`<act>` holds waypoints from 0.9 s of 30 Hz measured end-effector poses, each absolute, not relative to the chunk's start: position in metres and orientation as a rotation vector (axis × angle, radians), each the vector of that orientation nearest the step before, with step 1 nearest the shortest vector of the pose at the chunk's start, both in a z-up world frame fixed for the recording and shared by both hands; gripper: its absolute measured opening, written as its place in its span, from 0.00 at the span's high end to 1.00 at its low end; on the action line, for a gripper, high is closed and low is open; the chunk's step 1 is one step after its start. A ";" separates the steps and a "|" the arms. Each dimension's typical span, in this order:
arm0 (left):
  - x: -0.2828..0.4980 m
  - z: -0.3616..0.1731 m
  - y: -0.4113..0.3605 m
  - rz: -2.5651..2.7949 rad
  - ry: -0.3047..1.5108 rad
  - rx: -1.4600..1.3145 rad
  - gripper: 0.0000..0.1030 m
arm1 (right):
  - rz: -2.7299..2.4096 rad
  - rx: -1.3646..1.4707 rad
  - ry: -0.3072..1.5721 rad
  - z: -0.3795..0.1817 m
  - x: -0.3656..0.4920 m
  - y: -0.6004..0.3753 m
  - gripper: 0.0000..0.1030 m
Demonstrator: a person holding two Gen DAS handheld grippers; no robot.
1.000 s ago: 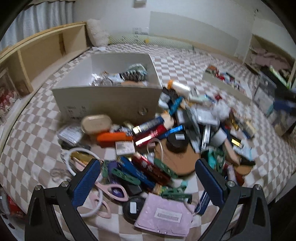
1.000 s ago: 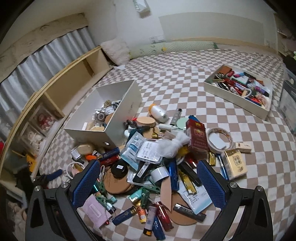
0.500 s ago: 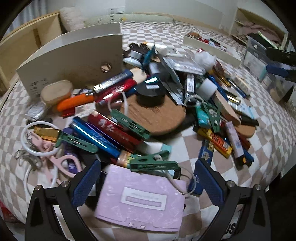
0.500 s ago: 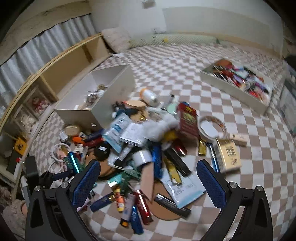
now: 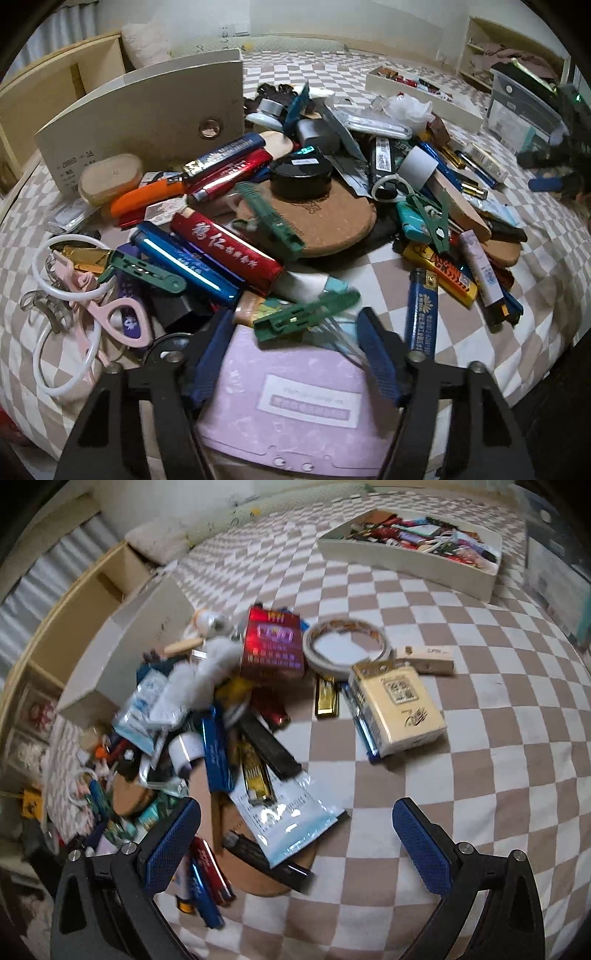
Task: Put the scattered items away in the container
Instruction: 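Grasp the white printed packet with the right tool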
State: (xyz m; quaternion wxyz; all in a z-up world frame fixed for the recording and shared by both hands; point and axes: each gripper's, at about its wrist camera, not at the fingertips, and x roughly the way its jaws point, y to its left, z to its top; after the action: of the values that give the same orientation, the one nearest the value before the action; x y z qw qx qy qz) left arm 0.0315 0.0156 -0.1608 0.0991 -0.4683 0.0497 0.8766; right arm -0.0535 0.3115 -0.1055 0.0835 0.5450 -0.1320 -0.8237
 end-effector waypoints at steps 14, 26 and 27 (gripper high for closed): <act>0.033 -0.153 -0.006 2.574 0.018 -1.358 0.63 | -2.392 1.665 0.079 -0.131 -0.060 0.276 0.00; 0.028 -0.144 0.005 2.575 0.008 -1.317 0.37 | -2.402 1.736 0.167 -0.150 -0.071 0.273 0.00; 0.028 -0.145 0.006 2.573 0.014 -1.320 0.37 | -2.399 1.745 0.170 -0.152 -0.073 0.272 0.00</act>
State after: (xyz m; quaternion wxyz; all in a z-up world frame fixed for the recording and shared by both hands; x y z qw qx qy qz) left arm 0.0275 0.0061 -0.1448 0.1243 -0.4530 0.0047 0.8828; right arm -0.0729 0.2724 -0.1521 0.0850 0.5850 0.0570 -0.8045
